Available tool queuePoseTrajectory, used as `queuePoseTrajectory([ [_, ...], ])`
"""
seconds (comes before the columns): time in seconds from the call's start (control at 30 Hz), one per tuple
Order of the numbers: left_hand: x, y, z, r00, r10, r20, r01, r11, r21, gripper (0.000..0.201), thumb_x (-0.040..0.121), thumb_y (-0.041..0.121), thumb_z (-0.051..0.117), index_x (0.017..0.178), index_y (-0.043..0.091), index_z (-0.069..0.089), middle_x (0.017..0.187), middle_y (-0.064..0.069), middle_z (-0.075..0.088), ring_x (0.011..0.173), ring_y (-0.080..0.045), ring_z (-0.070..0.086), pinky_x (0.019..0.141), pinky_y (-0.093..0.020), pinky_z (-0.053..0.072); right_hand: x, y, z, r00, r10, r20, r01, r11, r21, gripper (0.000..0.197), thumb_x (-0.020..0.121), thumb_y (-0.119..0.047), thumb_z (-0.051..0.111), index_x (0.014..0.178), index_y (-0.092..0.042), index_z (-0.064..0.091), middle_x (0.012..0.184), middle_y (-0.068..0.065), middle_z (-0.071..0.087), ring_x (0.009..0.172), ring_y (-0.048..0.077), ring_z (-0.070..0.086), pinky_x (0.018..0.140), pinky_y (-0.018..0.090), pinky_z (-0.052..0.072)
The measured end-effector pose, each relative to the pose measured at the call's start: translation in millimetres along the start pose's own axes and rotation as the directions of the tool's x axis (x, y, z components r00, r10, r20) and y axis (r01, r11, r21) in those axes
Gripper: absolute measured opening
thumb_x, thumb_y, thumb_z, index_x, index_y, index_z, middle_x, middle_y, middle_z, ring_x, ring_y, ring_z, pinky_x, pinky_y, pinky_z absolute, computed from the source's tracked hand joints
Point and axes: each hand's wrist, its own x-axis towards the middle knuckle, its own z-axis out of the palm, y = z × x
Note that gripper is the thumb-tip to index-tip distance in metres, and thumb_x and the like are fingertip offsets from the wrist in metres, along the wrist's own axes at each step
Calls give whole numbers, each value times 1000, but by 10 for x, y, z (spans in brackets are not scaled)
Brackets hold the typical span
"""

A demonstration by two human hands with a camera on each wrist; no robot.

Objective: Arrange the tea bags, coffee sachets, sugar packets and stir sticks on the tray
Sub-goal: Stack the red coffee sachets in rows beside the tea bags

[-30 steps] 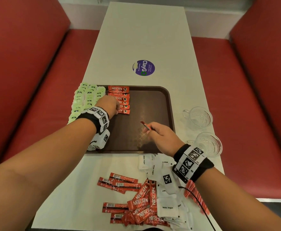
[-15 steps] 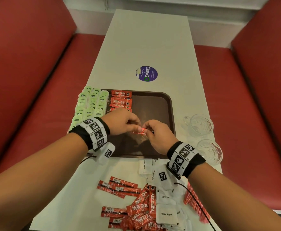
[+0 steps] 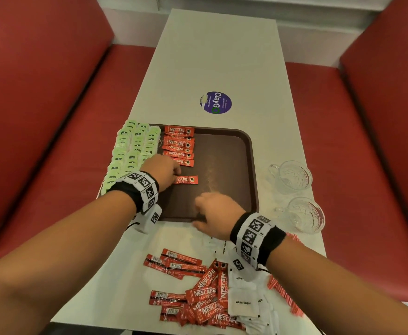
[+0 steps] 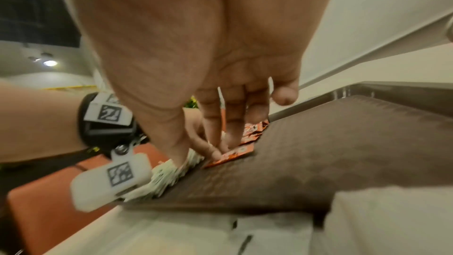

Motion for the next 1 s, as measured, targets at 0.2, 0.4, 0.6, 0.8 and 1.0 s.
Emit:
queuePoseTrajectory([
  [0.2,69,117,-28,998,21,64,-23,999,30,16,92,23,64,105,21,71,107,-1,70,100,-21,64,89,-36,53,-56,-227,296,959,-144,244,160,986,-46,43,89,-45,65,118,-14,61,112,7,63,96,28,62,81,40,54],
  [0.4,215,80,-117,999,-40,22,37,991,131,20,95,16,56,111,13,69,113,-9,67,104,-28,64,88,-38,53,-12,-372,408,949,-138,284,186,971,-150,55,84,-50,71,120,-11,57,108,9,61,92,31,62,76,40,55],
  [0.6,134,149,-216,999,-50,22,50,999,5,24,93,23,66,116,16,68,119,-6,64,112,-28,61,97,-39,50,36,-415,437,957,-112,269,161,972,-169,44,85,-40,72,116,-12,56,106,9,64,93,30,63,70,36,50],
  [0.8,-445,146,-101,990,100,-95,-113,983,-143,11,91,30,66,99,24,71,92,7,67,87,-12,61,78,-28,48,18,-371,479,960,-87,264,131,980,-152,32,90,-26,66,118,-12,60,113,10,65,100,30,63,82,39,54],
  [1.0,-1041,102,76,979,201,30,-197,974,-107,13,96,29,58,101,26,70,89,14,57,82,-6,54,75,-24,40,10,-364,514,953,-32,303,83,984,-156,15,86,-16,63,99,-14,70,96,7,69,87,28,66,78,38,58],
])
